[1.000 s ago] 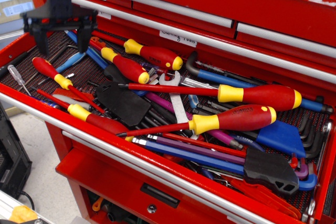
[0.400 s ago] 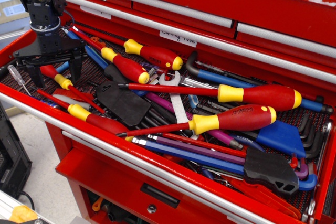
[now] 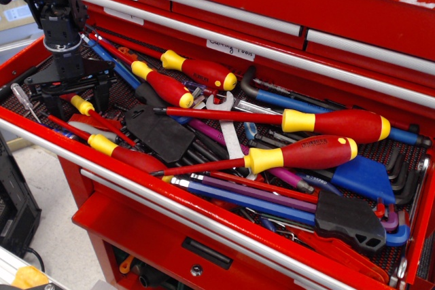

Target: Pick up red srewdriver

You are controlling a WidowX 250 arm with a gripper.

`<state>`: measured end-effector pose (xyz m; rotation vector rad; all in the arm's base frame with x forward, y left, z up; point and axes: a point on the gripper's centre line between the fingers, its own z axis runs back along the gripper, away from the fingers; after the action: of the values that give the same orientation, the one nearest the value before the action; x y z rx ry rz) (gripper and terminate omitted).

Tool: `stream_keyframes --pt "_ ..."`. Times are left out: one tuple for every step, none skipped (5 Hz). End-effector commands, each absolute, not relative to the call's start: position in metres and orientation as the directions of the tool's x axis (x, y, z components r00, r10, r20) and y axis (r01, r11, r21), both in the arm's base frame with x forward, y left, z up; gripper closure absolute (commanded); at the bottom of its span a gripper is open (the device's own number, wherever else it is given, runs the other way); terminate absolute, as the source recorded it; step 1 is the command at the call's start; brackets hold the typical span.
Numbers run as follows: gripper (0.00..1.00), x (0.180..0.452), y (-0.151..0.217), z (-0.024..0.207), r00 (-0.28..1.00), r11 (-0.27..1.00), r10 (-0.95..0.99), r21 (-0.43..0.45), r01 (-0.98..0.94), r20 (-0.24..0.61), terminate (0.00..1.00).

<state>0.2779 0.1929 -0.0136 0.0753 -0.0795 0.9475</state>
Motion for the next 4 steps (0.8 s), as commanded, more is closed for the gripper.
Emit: stream_keyframes --pt "1.00 0.281 0.201 0.017 0.588 0.586 0.796 0.058 -0.808 0.144 0.00" --pt "1.00 0.276 0.206 0.047 0.614 0.606 0.769 0.103 -0.789 0.179 0.00" --pt "1.00 0.276 0.214 0.072 0.634 0.623 0.742 0.126 -0.772 0.218 0.00" --pt "1.00 0.282 0.221 0.095 0.620 0.608 0.732 0.139 -0.782 0.284 0.00"
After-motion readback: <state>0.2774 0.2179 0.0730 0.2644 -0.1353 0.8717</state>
